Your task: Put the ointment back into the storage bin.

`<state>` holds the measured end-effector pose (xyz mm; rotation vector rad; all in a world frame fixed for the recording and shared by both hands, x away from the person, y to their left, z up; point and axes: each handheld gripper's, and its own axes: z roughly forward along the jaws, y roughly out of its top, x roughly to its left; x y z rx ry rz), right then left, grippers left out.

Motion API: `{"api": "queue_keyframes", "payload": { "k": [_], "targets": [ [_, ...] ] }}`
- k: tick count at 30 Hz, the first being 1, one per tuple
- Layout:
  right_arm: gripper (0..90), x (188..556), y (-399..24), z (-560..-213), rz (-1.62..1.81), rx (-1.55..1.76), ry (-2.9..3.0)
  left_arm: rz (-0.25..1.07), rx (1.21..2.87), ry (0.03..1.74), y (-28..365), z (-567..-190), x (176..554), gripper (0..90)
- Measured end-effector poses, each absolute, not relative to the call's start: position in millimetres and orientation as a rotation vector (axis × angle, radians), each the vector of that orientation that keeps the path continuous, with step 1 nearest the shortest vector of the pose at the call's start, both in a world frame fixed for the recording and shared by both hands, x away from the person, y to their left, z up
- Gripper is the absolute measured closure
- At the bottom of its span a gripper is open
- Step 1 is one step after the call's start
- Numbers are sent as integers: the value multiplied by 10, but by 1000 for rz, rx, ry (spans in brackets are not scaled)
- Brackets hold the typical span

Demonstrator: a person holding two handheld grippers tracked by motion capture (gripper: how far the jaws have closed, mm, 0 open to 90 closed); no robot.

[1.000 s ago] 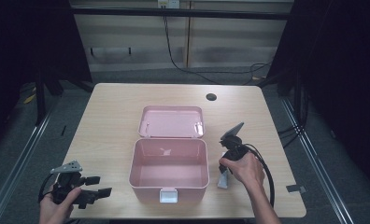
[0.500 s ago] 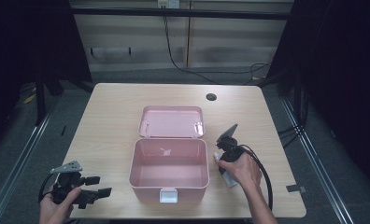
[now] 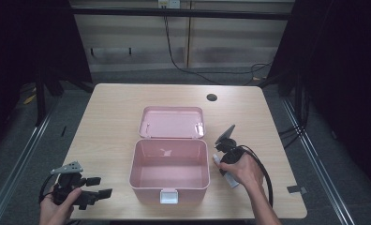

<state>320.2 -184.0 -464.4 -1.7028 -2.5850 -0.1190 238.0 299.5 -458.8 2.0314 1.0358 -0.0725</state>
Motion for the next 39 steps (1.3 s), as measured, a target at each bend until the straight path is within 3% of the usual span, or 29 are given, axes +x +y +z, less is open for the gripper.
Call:
{"api": "queue_keyframes", "payload": {
  "k": [39],
  "targets": [
    [709, 3009, -1991, -4285, -198, -1527, -2700, -71, 2039, 1038, 2977, -4595, 2386, 204]
  ]
}}
